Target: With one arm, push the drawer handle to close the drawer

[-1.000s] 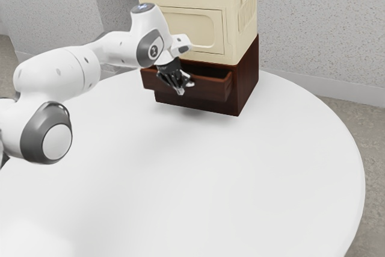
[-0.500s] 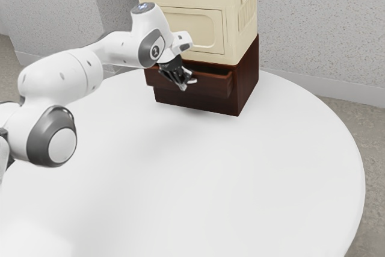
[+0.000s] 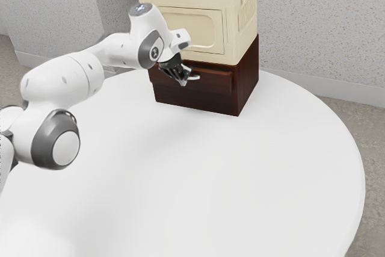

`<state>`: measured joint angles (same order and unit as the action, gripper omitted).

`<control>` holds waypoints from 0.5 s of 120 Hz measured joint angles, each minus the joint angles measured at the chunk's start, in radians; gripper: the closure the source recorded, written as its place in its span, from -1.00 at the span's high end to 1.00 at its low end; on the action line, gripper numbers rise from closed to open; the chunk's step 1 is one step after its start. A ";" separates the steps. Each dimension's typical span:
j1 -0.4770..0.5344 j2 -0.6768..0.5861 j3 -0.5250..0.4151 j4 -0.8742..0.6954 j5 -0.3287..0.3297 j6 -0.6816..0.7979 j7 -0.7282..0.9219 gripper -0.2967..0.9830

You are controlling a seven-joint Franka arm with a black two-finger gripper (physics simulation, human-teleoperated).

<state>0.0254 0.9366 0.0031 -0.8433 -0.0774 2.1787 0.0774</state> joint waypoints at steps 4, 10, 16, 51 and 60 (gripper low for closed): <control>0.000 0.006 0.000 0.001 0.000 0.003 0.000 -0.69; 0.000 0.012 0.000 0.004 0.000 0.008 0.001 -0.69; 0.000 0.015 -0.001 0.008 0.000 0.013 0.002 -0.69; 0.001 0.035 0.000 0.025 0.000 0.043 0.006 -0.69; 0.001 0.040 0.000 0.028 0.000 0.053 0.009 -0.69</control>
<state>0.0261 0.9765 0.0030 -0.8157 -0.0769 2.2315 0.0859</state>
